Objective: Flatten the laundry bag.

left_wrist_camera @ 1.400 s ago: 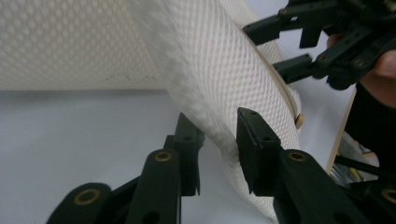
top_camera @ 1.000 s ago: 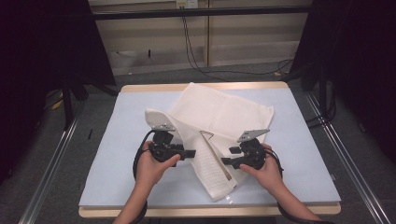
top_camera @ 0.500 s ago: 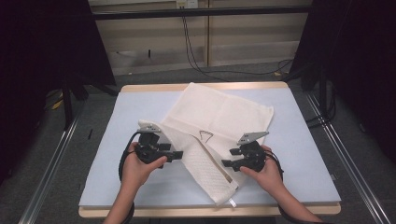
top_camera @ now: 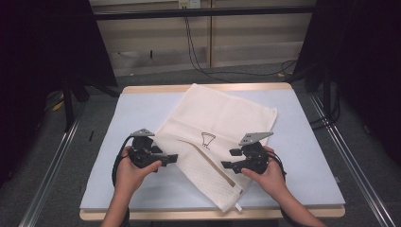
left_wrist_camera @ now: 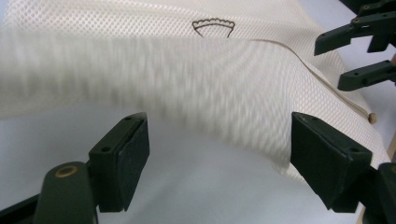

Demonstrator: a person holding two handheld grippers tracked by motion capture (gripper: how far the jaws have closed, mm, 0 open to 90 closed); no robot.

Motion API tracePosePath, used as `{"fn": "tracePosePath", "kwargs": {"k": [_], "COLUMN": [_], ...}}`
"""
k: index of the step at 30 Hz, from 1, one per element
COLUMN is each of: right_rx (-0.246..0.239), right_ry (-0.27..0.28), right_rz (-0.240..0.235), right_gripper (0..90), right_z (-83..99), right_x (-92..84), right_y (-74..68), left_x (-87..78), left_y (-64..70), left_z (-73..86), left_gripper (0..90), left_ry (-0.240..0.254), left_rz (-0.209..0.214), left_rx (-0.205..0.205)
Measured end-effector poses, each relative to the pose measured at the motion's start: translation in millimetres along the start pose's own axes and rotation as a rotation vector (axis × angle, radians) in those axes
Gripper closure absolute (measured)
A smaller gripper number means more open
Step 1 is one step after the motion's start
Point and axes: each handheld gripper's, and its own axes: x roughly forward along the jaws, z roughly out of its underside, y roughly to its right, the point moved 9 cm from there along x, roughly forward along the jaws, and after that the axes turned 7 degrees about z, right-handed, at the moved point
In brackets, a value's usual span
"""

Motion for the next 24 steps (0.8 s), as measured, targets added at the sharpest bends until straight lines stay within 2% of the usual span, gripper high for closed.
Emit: {"fn": "tracePosePath", "kwargs": {"k": [3,5,8,9,10,11,13,15,16,17,18,19,20,22,24], "right_rx": [-0.021,-0.043,-0.052,-0.063,-0.089,-0.106,-0.124,-0.14,-0.158,-0.167,-0.167,-0.171,-0.169,-0.179,-0.186], "right_ry": [-0.004,-0.032,-0.061,-0.071,-0.103,-0.11,-0.105,-0.121,-0.115,-0.118,-0.118,-0.12,-0.123,-0.145,-0.136], "right_rz": [-0.034,-0.047,-0.048,-0.043,-0.047,-0.042,-0.024,-0.008,-0.009,-0.021,-0.021,-0.039,-0.053,-0.049,-0.049], "right_gripper": [43.2,44.3,44.7,46.2,52.7,54.5,62.3,63.6,71.4,77.5,77.5,85.4,88.5,90.0,90.0], "right_z": [-1.2,3.3,8.8,11.4,18.4,20.6,21.0,21.5,21.6,22.2,22.2,22.3,22.9,23.5,23.0], "right_x": [4.1,13.9,20.2,23.2,28.3,30.0,30.7,30.0,30.9,30.3,30.3,30.0,29.7,28.0,28.0], "right_y": [-11.1,-18.3,-19.0,-18.6,-19.2,-18.9,-17.8,-16.3,-16.3,-17.9,-17.9,-19.7,-20.8,-19.2,-19.6], "left_x": [-0.8,-2.0,-2.7,-3.9,-4.9,-5.5,-7.4,-8.9,-12.1,-13.6,-13.6,-15.1,-16.7,-20.5,-22.2], "left_y": [-0.5,-2.1,-5.2,-7.8,-11.8,-14.1,-17.4,-19.4,-22.6,-24.4,-24.4,-25.4,-27.8,-32.4,-34.8], "left_z": [3.2,6.1,8.4,11.2,13.7,14.7,16.2,17.0,18.3,18.5,18.5,18.8,19.4,20.6,20.8], "left_gripper": [22.0,22.1,22.2,22.2,22.1,22.1,22.0,22.1,22.4,22.5,22.6,22.6,22.8,22.7,22.7], "left_ry": [-0.005,-0.009,-0.001,-0.016,-0.015,-0.011,-0.007,-0.006,-0.011,-0.006,-0.006,0.0,0.004,0.011,0.017], "left_rz": [-0.003,-0.009,-0.019,-0.022,-0.03,-0.041,-0.044,-0.048,-0.059,-0.064,-0.064,-0.061,-0.071,-0.084,-0.09], "left_rx": [-0.003,-0.009,-0.02,-0.021,-0.029,-0.04,-0.049,-0.052,-0.052,-0.056,-0.056,-0.067,-0.067,-0.075,-0.081]}}
